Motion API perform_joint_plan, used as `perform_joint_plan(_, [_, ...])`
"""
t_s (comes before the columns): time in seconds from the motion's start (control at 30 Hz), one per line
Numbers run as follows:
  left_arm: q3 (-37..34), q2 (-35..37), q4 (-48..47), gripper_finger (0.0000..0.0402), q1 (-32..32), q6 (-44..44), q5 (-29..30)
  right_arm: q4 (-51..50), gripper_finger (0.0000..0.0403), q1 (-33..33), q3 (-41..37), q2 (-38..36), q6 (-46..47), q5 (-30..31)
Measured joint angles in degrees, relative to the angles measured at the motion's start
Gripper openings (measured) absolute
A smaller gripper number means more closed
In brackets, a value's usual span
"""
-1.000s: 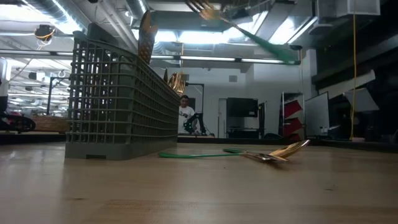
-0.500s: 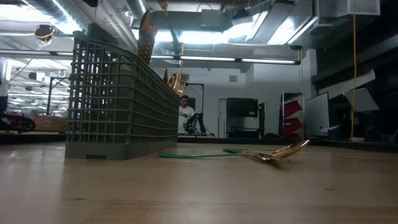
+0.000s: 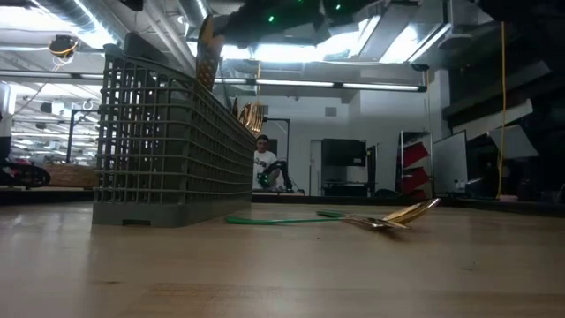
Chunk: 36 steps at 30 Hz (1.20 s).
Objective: Sort silverware
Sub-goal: Put the green fork into the gray silverware rack, then put the green table knife into the gray silverware rack
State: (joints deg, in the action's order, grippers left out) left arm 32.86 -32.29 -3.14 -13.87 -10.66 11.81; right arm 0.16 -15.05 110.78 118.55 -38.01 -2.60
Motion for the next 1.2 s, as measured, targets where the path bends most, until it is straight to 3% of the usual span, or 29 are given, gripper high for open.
perform_joint_plan(0.47, [0.0, -0.8, -1.4, 0.0098, 0.0, -0.5, 0.0, -6.8, 0.0013, 0.4, 0.0, 4.4, -0.9, 2.2])
perform_joint_plan(0.87, [0.0, -0.8, -1.4, 0.0098, 0.0, -1.4, 0.1, -7.9, 0.0100, 0.7, 0.0, 4.4, -0.3, 7.4])
perform_joint_plan(1.0, [0.0, -0.8, -1.4, 0.0098, 0.0, -1.3, 2.8, -10.8, 0.0116, 2.2, 0.2, 2.9, 2.5, 16.5])
perform_joint_plan(1.1, [0.0, -0.8, -2.0, 0.0098, 0.0, -1.3, 5.6, -20.9, 0.0114, 4.4, 2.5, 0.3, 4.4, 26.7])
perform_joint_plan(1.2, [0.0, -1.0, -2.6, 0.0098, 0.0, -1.3, 6.4, -35.9, 0.0107, 7.1, 5.9, -2.2, 10.5, 31.0])
